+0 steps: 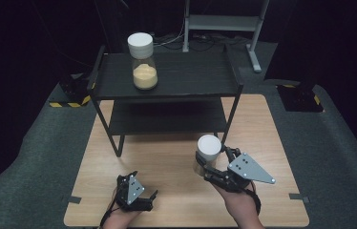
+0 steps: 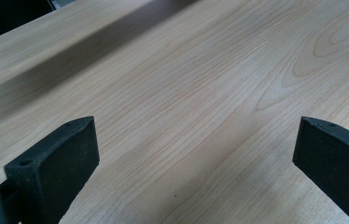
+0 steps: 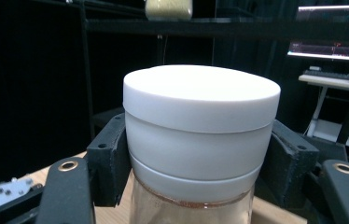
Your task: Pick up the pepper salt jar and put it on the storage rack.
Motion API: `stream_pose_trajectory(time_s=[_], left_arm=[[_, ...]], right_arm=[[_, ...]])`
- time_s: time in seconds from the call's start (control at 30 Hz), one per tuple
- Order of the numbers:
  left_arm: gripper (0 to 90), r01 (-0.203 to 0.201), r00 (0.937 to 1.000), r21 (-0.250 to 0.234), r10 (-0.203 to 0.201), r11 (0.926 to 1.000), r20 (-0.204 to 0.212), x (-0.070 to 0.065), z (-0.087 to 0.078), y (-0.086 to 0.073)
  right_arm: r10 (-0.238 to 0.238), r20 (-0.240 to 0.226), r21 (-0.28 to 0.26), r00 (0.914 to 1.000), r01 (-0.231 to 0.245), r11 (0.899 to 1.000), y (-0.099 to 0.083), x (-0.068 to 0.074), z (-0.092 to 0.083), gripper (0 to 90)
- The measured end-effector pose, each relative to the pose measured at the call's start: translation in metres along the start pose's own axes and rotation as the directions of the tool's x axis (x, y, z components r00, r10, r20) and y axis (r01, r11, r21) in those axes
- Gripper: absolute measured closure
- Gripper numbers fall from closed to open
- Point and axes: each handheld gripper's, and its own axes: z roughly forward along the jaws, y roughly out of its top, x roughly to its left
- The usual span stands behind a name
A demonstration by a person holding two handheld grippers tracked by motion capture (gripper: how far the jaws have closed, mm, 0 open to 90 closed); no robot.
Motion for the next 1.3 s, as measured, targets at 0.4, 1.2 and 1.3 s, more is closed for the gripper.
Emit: stream_pose_trajectory(time_s=[0.4, 1.2, 1.3], left_arm=[[0.7, -0.001, 1.0, 0.0, 0.001, 1.0, 0.006, 0.001, 0.0, 0.0], [0.6, 0.002, 0.9999, -0.004, -0.002, 1.0, 0.012, 0.002, 0.0, -0.001], [0.7, 0.004, 0.9999, -0.005, -0.004, 1.0, 0.014, 0.003, 0.0, -0.001]], right_arm=[[-0.021, 0.008, -0.045, 0.9997, 0.021, 0.999, 0.038, 0.001, 0.002, 33.6], [-0.002, 0.026, -0.09, 0.9997, 0.004, 0.996, 0.091, -0.01, 0.023, 33.6], [0.006, 0.035, -0.095, 0.9994, -0.003, 0.995, 0.098, -0.013, 0.028, 33.6]])
